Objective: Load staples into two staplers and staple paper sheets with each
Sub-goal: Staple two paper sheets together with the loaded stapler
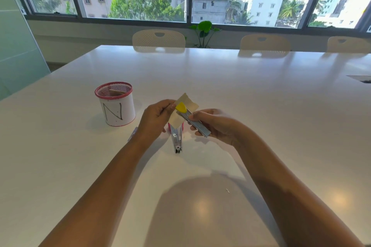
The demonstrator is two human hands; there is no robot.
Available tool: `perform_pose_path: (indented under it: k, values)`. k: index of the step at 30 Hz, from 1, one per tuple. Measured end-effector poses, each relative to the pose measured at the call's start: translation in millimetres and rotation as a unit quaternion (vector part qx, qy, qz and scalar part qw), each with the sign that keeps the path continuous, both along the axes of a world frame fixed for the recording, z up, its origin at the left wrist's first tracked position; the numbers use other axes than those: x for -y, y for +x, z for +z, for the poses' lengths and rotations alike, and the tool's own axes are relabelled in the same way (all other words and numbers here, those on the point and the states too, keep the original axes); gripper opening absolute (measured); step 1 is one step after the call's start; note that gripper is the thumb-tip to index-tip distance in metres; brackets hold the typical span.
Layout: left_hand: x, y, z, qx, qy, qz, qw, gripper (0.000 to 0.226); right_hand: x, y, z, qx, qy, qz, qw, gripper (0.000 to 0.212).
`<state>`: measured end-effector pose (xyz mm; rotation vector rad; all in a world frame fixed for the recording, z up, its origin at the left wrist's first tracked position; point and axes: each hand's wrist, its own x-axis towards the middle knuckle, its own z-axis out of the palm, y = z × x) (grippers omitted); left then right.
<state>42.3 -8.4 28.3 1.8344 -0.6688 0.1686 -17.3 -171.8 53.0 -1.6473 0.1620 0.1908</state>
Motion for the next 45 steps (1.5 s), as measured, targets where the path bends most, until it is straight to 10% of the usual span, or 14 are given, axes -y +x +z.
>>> perform_pose_path:
  k: [17, 23, 45]
  values:
    - [3.4, -8.7, 5.9, -0.208, -0.084, -0.075, 0.972, 0.054, 0.7, 4.6, -8.1, 0.067, -0.07, -0.015, 0.995, 0.01]
    - [3.3, -8.5, 6.2, -0.184, -0.075, -0.05, 0.979, 0.018, -3.1, 5.3, -10.0, 0.074, -0.086, -0.019, 0.993, 0.008]
    - [5.5, -2.8, 2.0, -0.336, -0.265, -0.031, 0.903, 0.006, 4.5, 3.9, 0.8, 0.135, -0.06, -0.18, 0.973, 0.013]
